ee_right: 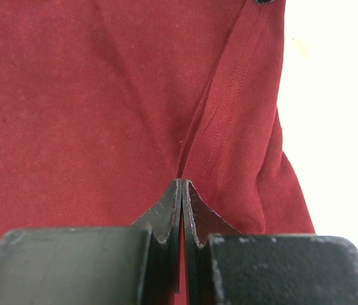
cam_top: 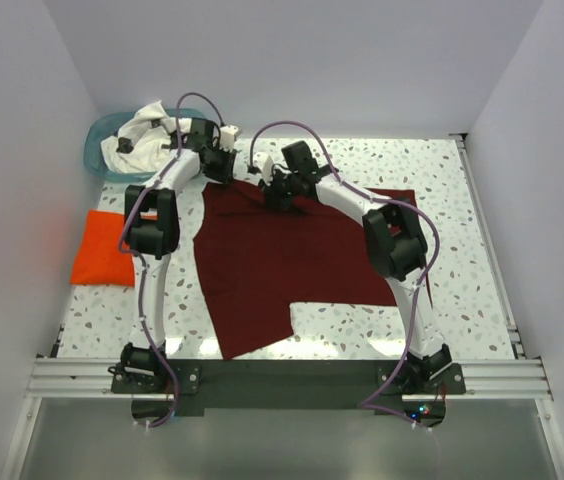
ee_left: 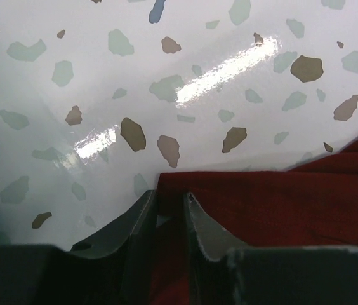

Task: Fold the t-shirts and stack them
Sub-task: Fold the tshirt

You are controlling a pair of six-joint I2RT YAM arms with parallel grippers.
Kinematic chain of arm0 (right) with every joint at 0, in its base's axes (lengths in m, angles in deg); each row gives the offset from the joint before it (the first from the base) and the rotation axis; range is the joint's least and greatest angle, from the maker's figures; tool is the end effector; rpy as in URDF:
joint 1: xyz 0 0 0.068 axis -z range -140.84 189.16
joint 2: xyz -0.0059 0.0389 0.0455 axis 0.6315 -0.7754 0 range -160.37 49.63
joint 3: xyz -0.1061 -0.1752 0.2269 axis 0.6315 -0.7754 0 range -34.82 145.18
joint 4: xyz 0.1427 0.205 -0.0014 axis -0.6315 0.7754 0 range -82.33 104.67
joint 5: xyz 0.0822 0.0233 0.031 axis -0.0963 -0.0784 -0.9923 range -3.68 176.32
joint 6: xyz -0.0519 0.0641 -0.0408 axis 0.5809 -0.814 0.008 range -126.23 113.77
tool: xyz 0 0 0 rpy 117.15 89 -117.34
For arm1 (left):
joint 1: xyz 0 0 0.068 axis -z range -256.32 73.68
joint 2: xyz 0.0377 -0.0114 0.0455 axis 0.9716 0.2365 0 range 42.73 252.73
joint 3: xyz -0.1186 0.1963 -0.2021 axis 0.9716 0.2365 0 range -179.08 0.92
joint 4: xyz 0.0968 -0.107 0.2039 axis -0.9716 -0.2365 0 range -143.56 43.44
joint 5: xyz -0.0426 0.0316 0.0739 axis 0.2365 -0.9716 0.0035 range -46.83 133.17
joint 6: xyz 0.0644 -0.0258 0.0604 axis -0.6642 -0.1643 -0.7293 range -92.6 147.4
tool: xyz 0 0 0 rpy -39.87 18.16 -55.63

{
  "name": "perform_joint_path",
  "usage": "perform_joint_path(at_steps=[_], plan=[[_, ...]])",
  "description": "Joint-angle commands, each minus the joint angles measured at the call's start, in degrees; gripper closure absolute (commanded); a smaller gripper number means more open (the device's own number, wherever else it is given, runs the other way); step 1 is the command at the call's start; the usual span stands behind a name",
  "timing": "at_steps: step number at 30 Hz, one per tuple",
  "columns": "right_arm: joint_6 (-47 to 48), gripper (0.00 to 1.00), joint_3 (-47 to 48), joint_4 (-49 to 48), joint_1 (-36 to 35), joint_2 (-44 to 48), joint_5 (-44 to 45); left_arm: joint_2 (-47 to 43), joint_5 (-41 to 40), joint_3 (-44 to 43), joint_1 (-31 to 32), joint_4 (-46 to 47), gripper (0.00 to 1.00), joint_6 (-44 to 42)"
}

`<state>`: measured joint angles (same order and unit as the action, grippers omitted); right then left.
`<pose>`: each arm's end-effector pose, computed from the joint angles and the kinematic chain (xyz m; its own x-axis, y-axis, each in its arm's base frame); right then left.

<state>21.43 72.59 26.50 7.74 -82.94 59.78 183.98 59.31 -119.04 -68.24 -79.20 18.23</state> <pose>0.4619 0.3255 0.1856 -0.1811 -0.5972 -0.7814 -0.9312 0.3596 -0.0591 0.5720 -0.1045 0.1474 -0.7427 0.2600 -0.6170 0.4207 0.8981 -0.1279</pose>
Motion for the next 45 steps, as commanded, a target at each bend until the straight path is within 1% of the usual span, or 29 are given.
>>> perform_joint_path(at_steps=[1,2,3,5,6,9,14,17,25,31,37,41,45], plan=[[0.4,1.00,2.5,-1.6,0.2,3.1,-1.4,1.3,1.4,-1.3,-0.7,-2.0,0.73,2.7],[0.3,1.00,2.7,-1.5,0.2,3.0,-1.4,1.2,1.4,-1.3,-0.7,-1.7,0.77,2.8],[0.2,1.00,2.8,-1.6,0.2,2.9,-1.5,1.0,1.3,-1.3,-0.8,-1.5,0.84,2.8],[0.2,1.00,3.1,-1.5,0.3,2.8,-1.3,0.3,1.2,-1.4,-1.0,-0.9,0.90,3.0],[0.1,1.00,3.4,-1.6,0.2,2.8,-1.4,-0.7,1.1,-1.6,-1.1,-0.7,0.96,3.0],[0.0,1.00,3.5,-1.7,0.2,3.1,-1.3,-2.6,1.1,-1.5,-1.1,-0.5,1.00,2.9],[-0.1,1.00,3.0,-1.5,0.4,4.9,-1.2,-7.6,2.6,-0.7,-1.1,-2.2,1.00,2.2],[-0.1,1.00,1.3,-1.7,0.7,6.6,-1.8,-10.5,2.6,1.2,-1.1,-4.2,1.00,1.7],[-0.4,1.00,-3.5,-1.5,0.7,10.1,-4.6,-18.9,2.9,12.7,-1.3,-6.9,1.00,-0.1],[0.3,1.00,-7.5,0.8,0.7,13.3,-7.2,-25.0,4.9,21.3,-1.3,-10.0,1.00,-0.8],[2.7,1.00,-11.3,4.9,0.7,15.0,-10.2,-29.2,7.5,27.5,-1.3,-15.4,1.00,-2.2],[4.1,1.00,-13.4,6.7,0.7,15.6,-11.0,-31.6,9.3,33.5,-1.2,-16.0,1.00,-3.0],[5.3,1.00,-14.9,7.7,1.0,15.9,-11.2,-32.9,10.8,36.7,-0.8,-16.9,1.00,-2.8]])
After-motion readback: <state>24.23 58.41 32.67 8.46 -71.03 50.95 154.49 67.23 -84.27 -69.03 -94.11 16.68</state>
